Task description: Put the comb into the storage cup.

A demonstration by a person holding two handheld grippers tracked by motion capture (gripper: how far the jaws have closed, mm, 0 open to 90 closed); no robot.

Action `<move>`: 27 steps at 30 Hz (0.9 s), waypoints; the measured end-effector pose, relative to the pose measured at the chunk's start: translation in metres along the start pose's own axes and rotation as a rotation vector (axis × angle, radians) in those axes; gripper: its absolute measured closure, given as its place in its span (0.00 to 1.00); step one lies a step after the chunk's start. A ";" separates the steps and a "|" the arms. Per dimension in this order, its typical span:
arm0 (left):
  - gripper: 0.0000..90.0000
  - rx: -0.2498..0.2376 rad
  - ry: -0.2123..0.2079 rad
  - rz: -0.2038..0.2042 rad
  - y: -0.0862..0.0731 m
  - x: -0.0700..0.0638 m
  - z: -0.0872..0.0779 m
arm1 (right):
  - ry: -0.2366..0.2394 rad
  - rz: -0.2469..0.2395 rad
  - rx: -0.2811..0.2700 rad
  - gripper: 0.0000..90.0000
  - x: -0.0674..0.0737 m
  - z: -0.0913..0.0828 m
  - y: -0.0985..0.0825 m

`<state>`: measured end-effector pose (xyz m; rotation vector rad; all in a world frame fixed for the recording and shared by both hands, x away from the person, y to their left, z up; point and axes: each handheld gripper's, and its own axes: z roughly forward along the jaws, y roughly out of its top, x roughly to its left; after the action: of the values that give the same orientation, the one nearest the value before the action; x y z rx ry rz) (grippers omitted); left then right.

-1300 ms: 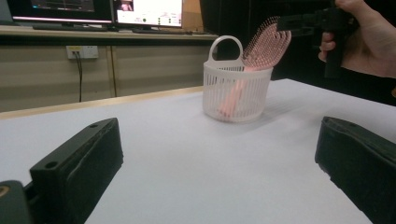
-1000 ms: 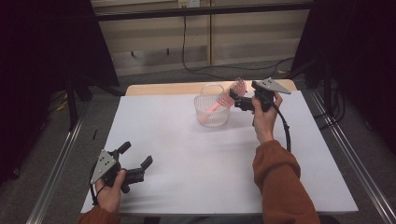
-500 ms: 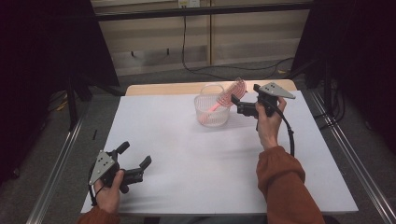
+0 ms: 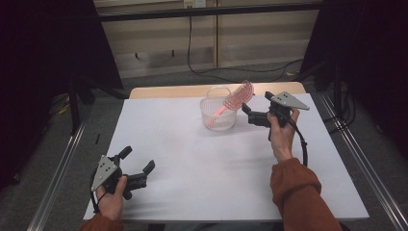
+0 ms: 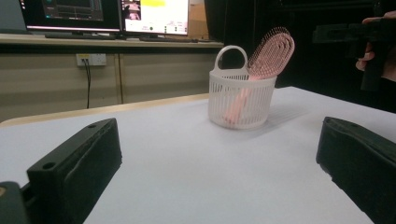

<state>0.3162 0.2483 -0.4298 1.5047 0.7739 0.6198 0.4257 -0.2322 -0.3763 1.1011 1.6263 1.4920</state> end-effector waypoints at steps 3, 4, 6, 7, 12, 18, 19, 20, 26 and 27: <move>0.00 -0.001 0.000 0.000 0.000 0.000 0.000 | 0.002 0.017 0.011 0.00 -0.003 -0.004 -0.006; 0.00 -0.002 0.001 -0.003 0.000 0.000 0.000 | -0.003 0.014 0.014 0.00 -0.003 -0.005 -0.007; 0.00 -0.004 0.001 -0.008 0.000 0.000 -0.001 | -0.014 0.007 0.020 0.00 -0.004 -0.008 -0.010; 0.00 -0.003 0.000 -0.009 0.000 0.001 -0.001 | -0.023 0.001 0.018 0.00 -0.004 -0.009 -0.010; 0.00 -0.004 0.000 -0.007 0.000 0.000 -0.001 | -0.027 -0.008 -0.005 0.00 -0.004 -0.017 -0.010; 0.00 -0.006 0.009 -0.002 0.001 0.001 -0.002 | -0.025 -0.004 -0.005 0.00 -0.004 -0.028 -0.010; 0.00 -0.006 0.010 0.003 0.001 0.001 -0.002 | -0.026 -0.007 -0.005 0.00 -0.004 -0.030 -0.011; 0.00 -0.007 0.011 0.001 0.001 0.000 -0.002 | -0.024 -0.009 -0.003 0.00 -0.004 -0.031 -0.011; 0.00 -0.012 0.017 -0.009 0.001 -0.001 -0.001 | -0.024 -0.006 -0.002 0.00 -0.001 -0.042 -0.017; 0.00 -0.010 0.020 -0.007 0.001 -0.001 -0.001 | -0.028 -0.013 -0.005 0.00 -0.001 -0.043 -0.018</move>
<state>0.3144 0.2482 -0.4286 1.4884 0.7901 0.6341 0.3846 -0.2513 -0.3885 1.1023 1.6071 1.4651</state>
